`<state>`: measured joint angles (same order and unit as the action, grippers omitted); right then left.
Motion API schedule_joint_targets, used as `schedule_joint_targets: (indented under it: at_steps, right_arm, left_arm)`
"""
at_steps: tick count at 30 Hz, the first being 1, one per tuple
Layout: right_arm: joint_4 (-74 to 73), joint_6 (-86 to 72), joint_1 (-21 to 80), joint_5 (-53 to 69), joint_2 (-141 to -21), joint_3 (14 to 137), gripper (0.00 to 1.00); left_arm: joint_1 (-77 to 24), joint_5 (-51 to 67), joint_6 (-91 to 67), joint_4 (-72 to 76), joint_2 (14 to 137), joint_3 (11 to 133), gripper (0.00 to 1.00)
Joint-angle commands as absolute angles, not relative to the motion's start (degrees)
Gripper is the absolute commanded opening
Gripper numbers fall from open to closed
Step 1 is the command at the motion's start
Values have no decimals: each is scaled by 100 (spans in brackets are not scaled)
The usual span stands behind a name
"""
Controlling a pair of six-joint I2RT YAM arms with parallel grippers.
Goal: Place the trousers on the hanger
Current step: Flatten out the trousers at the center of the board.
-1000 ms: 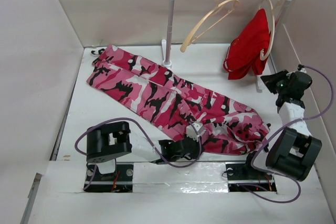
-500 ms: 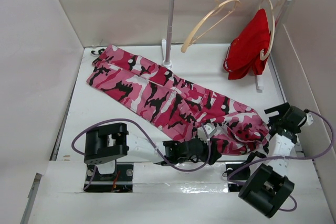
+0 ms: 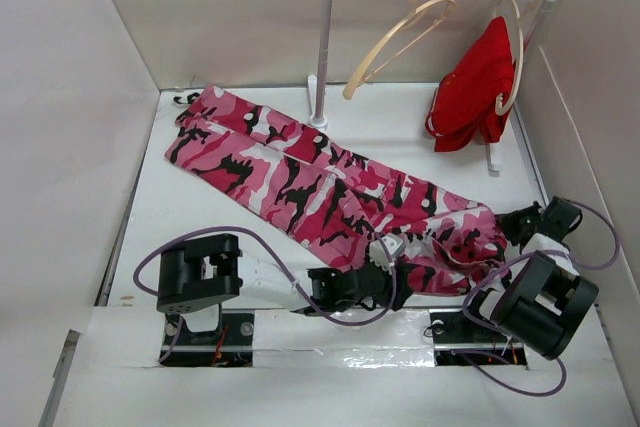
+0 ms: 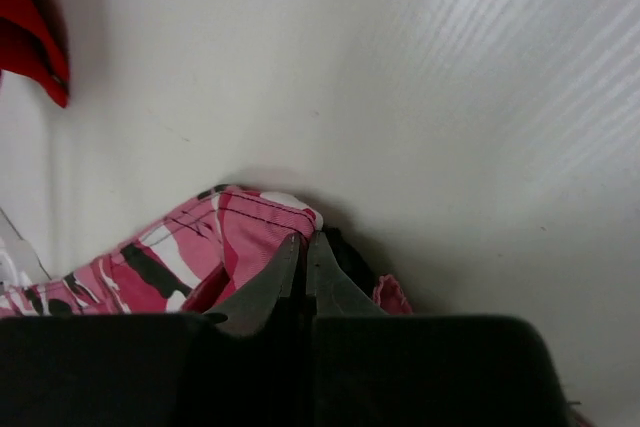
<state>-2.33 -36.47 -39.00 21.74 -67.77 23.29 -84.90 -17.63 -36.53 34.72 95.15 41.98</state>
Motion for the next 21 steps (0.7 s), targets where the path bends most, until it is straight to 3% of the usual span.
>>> schedule_joint_targets:
  at_steps: [1, 3, 6, 11, 17, 21]
  right_arm:
    - [860, -3560, -3702, 2584, -6662, 2575, 0]
    - [1159, -3420, -3551, 2540, -6539, 2698, 0]
    - [1528, -3445, -3349, 2470, -6478, 2864, 0]
    - [2467, -3604, -3042, 2294, -6731, 3146, 0]
    - [2874, -3410, -2585, 1908, -7978, 4129, 0]
    - [3182, -3454, -2505, 1696, -8744, 4622, 0]
  left_arm:
    - [-8481, -1978, -3770, 3480, 9439, 4166, 52]
    - [-8481, -1864, -3771, 3481, 9536, 4262, 53]
    - [-8481, -1767, -3771, 3472, 9729, 4368, 64]
    - [-8481, -1784, -3770, 3366, 9835, 4412, 64]
    - [-8481, -1863, -3876, 3270, 9563, 4184, 65]
    - [-8481, -2109, -3990, 2980, 9220, 4025, 71]
